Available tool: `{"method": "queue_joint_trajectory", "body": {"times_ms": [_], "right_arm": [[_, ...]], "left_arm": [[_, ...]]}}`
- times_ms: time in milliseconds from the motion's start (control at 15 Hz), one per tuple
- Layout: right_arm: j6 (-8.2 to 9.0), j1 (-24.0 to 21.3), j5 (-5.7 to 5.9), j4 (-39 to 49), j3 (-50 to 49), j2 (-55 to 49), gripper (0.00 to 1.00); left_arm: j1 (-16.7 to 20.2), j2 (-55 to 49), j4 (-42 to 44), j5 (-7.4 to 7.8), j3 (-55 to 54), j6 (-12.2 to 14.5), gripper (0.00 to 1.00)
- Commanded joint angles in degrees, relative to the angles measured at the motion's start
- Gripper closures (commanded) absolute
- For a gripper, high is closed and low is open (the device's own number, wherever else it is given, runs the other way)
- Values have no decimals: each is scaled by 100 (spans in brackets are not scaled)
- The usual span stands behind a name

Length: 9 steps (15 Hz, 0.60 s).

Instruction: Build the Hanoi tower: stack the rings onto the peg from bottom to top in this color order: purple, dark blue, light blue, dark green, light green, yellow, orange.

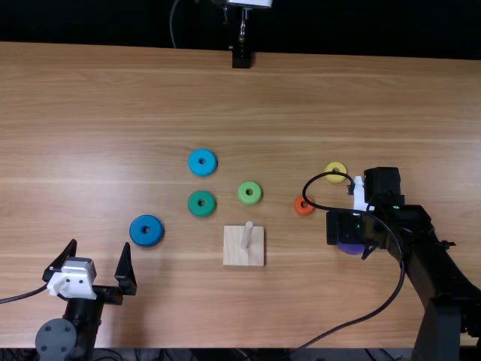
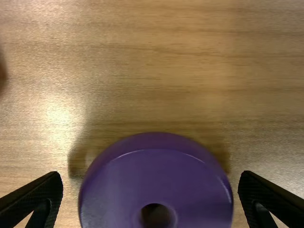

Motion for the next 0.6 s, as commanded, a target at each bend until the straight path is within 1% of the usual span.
{"method": "queue_joint_trajectory", "body": {"times_ms": [0,533], "right_arm": [[42,71,-5,-5,203,131,0],[42,71,-5,-16,203,219,0]], "left_arm": [[39,-71,-40,-42,-250,49,0],[31,-71,-40,-42,-250,49,0]]}}
